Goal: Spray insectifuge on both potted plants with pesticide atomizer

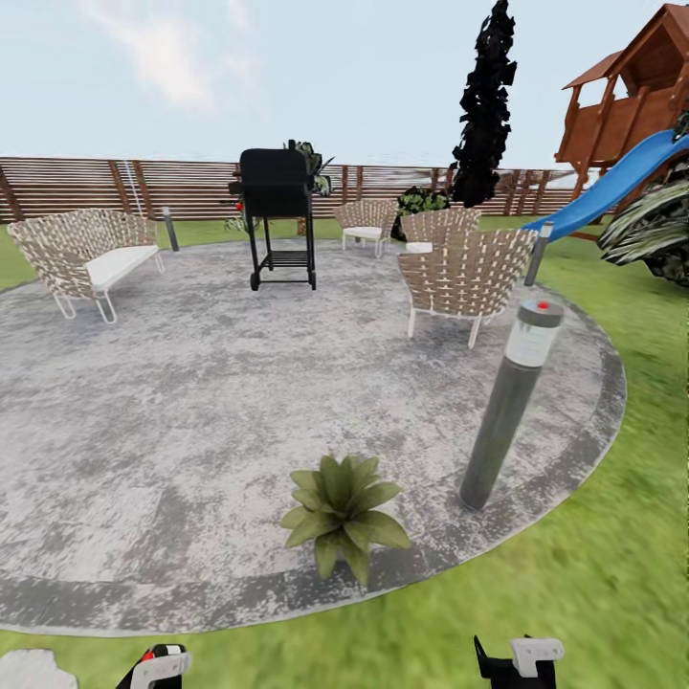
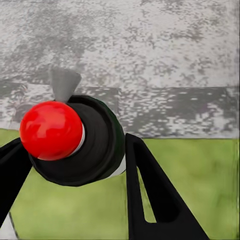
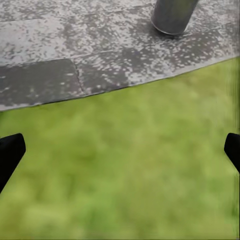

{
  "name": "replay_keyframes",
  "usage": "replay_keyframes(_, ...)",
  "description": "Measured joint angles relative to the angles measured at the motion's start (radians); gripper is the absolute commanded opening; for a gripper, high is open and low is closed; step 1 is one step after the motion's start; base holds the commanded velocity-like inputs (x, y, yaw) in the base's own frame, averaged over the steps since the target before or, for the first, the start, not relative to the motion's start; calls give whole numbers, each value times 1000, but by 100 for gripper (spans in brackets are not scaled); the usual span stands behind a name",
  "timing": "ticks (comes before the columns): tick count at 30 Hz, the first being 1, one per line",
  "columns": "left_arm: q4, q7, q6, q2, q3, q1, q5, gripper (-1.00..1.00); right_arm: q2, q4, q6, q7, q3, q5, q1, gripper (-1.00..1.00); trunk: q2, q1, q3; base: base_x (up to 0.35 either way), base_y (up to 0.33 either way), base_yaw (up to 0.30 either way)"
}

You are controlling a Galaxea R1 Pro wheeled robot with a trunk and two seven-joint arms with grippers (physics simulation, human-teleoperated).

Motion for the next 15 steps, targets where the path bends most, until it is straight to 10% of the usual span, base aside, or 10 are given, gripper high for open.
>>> replay_keyframes(10, -7, -32, 6, 16, -16, -13, -20, -100, 3, -22, 3, 4, 40, 32, -1, 100, 0, 0, 0, 0, -7, 0)
replay_keyframes(15, -12, -247, 12, 51, -22, -15, -140, -100, 3, -143, 5, 5, 144, 134, -2, 100, 0, 0, 0, 0, 0, 0)
